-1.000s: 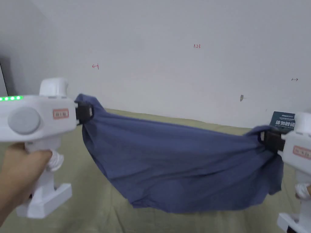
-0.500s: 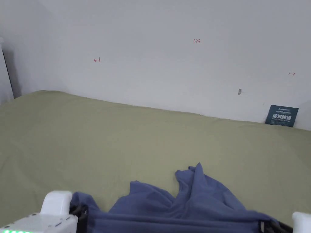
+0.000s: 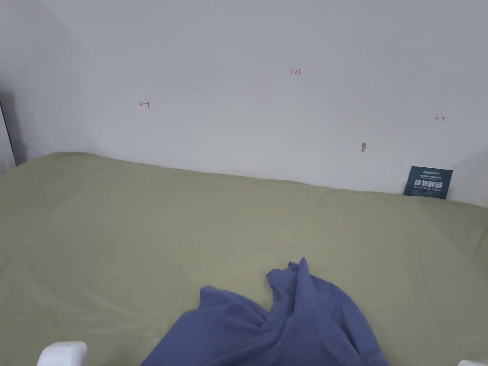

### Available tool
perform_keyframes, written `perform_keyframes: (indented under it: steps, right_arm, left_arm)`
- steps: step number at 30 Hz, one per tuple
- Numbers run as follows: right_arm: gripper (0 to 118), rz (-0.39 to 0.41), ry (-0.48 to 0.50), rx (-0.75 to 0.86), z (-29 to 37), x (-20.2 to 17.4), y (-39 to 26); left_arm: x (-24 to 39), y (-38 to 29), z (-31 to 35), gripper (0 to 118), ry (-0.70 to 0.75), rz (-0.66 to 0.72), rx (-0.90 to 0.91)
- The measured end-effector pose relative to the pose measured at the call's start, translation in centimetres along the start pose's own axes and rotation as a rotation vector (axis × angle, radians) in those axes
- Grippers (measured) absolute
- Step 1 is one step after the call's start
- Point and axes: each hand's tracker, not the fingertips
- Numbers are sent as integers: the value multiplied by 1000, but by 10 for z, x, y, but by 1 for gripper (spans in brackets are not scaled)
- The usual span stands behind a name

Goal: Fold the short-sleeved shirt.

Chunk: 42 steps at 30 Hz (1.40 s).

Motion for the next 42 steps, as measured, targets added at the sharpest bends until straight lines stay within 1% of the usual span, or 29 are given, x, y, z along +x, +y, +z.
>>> perform_keyframes:
  steps: [3,4,5,6,7,8,9,11,12,14,17,18,19,20,21,22,25,26,28,31,32,33,34,35,36,37,39,40,42]
  right_arm:
    - [87,-27,-37,61,26,-3,-2]
    - [86,-36,-46,88,36,-4,-5]
    - [80,-40,-57,109,46,-5,-8]
    - [57,-34,-93,126,55,-7,-11]
    - [28,-26,-122,132,62,-10,-15]
    - [0,-19,-147,126,69,-12,-22]
    - [0,-17,-147,143,78,-11,-27]
    - [0,-11,-133,139,87,-12,-33]
    - [0,0,-138,130,89,-13,-36]
    - [0,24,-141,117,92,-12,-41]
    - [0,32,-135,119,93,-13,-37]
    - [0,36,-129,119,93,-13,-37]
    - [0,39,-124,118,93,-14,-32]
    - [0,43,-122,117,92,-14,-30]
    - [0,49,-117,117,91,-14,-29]
    - [0,52,-109,122,90,-15,-29]
    - [0,64,-91,119,86,-16,-23]
    - [0,75,-93,117,84,-18,-24]
    - [0,83,-90,108,81,-18,-21]
    - [0,83,-84,94,75,-18,-17]
    - [0,84,-82,92,72,-18,-14]
    - [0,90,-79,88,67,-19,-11]
    - [0,107,-69,84,59,-20,-5]
    - [0,133,-57,83,51,-20,1]
    - [0,176,-37,79,38,-22,8]
    - [0,220,-2,47,18,-24,19]
    - [0,277,35,-16,-19,-30,47]
    - [0,298,81,-29,-41,-33,67]
    - [0,309,174,-47,-85,-38,106]
  left_arm:
    - [13,-5,23,97,40,-2,94]
    - [17,-9,31,95,61,-10,134]
    - [24,-15,40,89,72,-26,166]
    - [28,-21,47,71,85,-34,189]
    - [33,-27,53,45,117,-42,199]
    - [36,-32,58,14,149,-32,199]
    - [37,-40,62,2,156,-21,203]
    - [33,-48,66,0,92,10,135]
    - [32,-51,67,0,91,12,108]
    - [28,-55,68,0,151,1,94]
    - [9,-46,63,1,130,62,65]
    - [2,-38,57,7,132,80,23]
    - [-4,-30,50,22,142,87,-22]
    - [-8,-23,44,50,149,85,-50]
    - [-12,-14,33,87,144,74,-106]
    - [-15,-7,23,97,149,60,-134]
    - [-12,8,0,97,131,21,-125]
    - [-9,13,-11,97,96,10,-146]
    - [-5,18,-35,97,66,21,-175]
    - [0,16,-72,95,77,55,-232]
    - [1,14,-81,94,87,63,-247]
    - [2,11,-86,91,69,75,-271]
    - [4,8,-90,78,74,83,-276]
    - [6,6,-94,48,80,85,-283]
    - [8,2,-95,8,90,85,-279]
    - [8,0,-96,7,87,83,-278]
    - [10,-2,-95,7,60,57,-277]
    - [10,-3,-94,7,66,45,-271]
    - [7,-5,-89,7,58,54,-265]
